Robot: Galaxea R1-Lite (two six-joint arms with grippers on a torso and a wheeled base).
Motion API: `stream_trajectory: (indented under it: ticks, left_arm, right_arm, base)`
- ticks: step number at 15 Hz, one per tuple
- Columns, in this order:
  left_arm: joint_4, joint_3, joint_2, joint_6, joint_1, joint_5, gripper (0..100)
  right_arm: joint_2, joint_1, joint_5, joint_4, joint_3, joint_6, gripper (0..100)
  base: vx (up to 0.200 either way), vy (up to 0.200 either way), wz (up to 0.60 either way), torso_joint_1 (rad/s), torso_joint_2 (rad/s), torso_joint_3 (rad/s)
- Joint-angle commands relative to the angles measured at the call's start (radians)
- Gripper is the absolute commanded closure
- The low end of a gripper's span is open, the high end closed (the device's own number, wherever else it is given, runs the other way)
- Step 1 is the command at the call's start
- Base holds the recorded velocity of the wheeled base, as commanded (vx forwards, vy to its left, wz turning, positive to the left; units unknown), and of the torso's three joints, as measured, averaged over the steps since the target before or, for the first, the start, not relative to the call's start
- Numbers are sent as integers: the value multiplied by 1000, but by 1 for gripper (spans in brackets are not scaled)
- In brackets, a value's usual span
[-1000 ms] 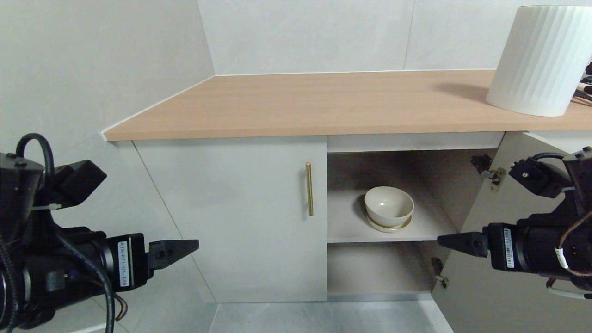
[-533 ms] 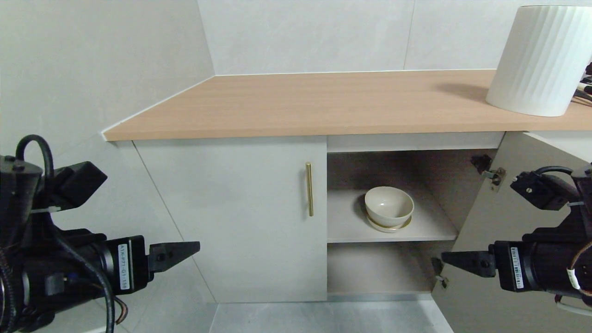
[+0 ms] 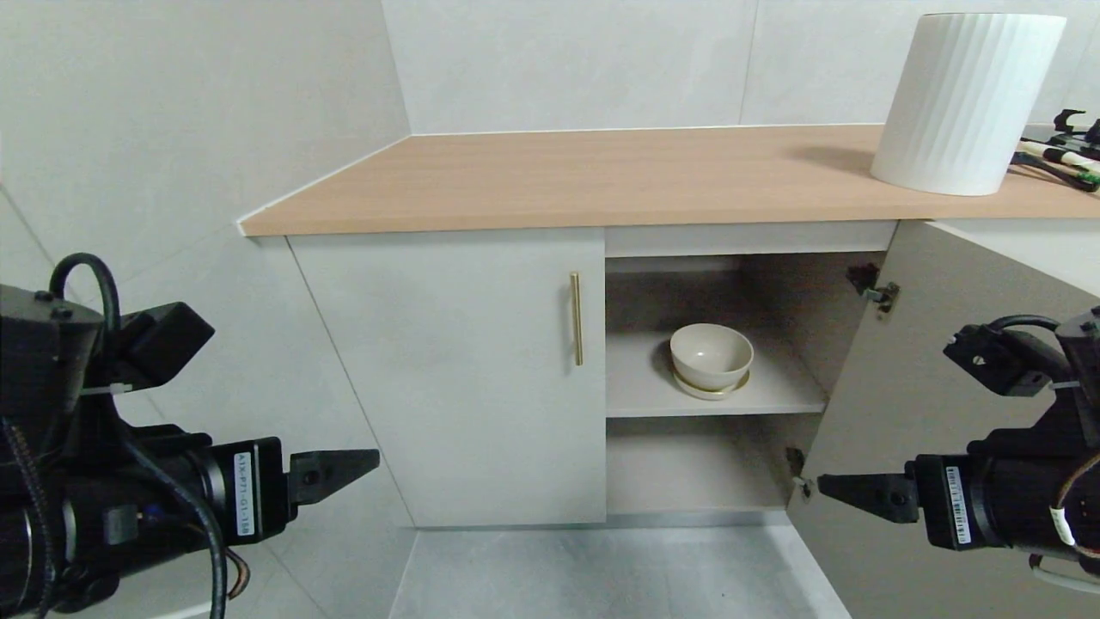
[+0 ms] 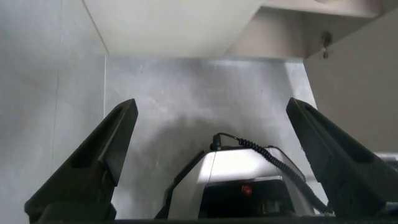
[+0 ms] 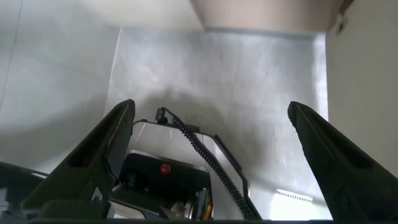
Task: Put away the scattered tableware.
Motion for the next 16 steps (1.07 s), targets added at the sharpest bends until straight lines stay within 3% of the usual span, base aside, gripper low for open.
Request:
stream_trajectory:
  ticks: [1,7,16]
  left_arm:
    - [0,0,6,-1,0,0,0]
    - [0,1,9,-1,-5,0,0]
    - [0,9,9,2,-6,-1,0]
  right_arm:
    - [6,2,0,0,1,0,0]
    - [5,2,-1,0,1,0,0]
    - [2,2,-17,0,3,0,0]
  base:
    - [-200,0,0,-2,2,-2]
    - [-200,0,0,3,3,2]
    - [0,0,0,0,0,0]
